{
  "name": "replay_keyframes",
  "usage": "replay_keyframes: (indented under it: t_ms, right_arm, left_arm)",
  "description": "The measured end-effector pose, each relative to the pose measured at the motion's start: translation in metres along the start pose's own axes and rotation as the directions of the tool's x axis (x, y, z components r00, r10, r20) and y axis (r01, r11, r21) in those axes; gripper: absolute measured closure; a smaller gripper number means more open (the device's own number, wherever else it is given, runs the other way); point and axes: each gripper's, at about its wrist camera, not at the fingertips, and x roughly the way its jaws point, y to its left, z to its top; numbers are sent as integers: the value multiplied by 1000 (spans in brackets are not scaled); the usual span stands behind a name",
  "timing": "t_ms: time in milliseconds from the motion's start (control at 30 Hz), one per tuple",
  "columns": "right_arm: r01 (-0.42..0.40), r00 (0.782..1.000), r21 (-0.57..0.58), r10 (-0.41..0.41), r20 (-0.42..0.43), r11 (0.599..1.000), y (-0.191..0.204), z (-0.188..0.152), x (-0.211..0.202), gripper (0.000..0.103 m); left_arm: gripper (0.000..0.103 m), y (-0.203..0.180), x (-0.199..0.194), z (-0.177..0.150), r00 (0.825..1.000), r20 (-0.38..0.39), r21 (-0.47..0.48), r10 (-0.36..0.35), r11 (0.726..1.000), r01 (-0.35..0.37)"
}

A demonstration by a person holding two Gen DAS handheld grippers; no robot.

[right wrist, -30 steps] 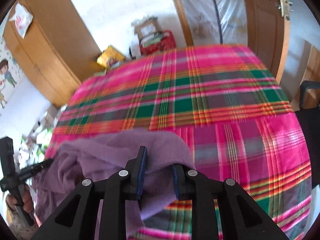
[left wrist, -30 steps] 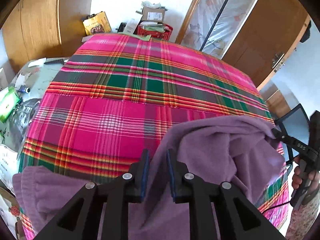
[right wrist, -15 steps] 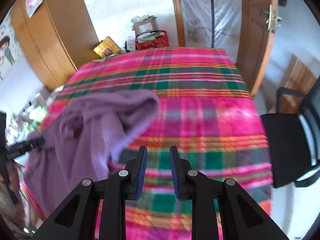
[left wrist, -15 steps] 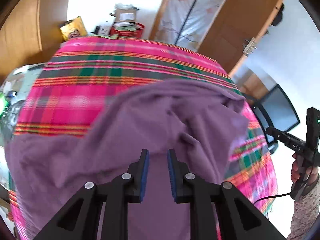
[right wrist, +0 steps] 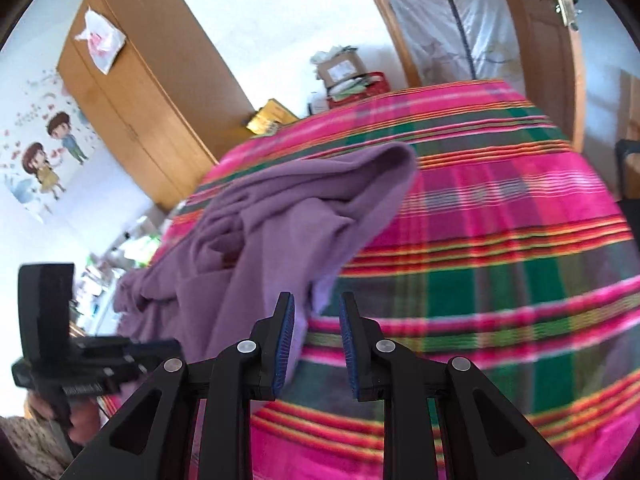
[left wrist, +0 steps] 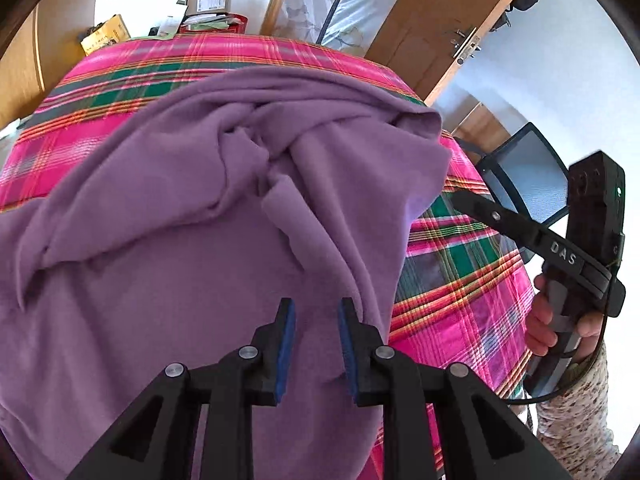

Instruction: Fold clothes

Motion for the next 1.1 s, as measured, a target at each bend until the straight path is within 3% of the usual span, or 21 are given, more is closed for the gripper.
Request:
replay_keyframes:
  t_ms: [133, 200, 567, 667, 800, 900, 1100]
  right_arm:
    - [-34, 999, 8, 34, 7, 999, 0, 3, 14, 78]
    - [-64, 998, 21, 64, 12, 998, -2, 6, 17, 73]
    - [-173, 985, 79, 172, 19, 982, -4, 14, 30, 75]
    - [-150, 989, 86, 148, 26, 985, -4, 13, 29, 89]
    - [-147, 989, 87, 146, 24, 985, -3, 11, 29, 90]
    - [-147, 989, 87, 146, 22, 985, -3, 10, 29, 90]
    - [-147, 989, 87, 146, 19, 985, -2, 8, 30, 88]
  left_arm:
    - [80, -11, 10, -2, 999, -10, 34, 42, 999, -42]
    - [80, -13, 14, -4, 998, -25, 26, 50, 998, -50]
    - [80, -26, 17, -14, 991, -60, 40, 116, 993, -113]
    - [80, -22, 10, -15, 993, -58, 22, 99, 995, -98]
    - [80, -23, 5, -17, 996, -60, -1, 66, 998, -66]
    - [71, -29, 1, -20, 998, -52, 33, 27, 999, -26]
    - [71, -28, 1, -21, 999, -49, 13, -7, 1000, 7]
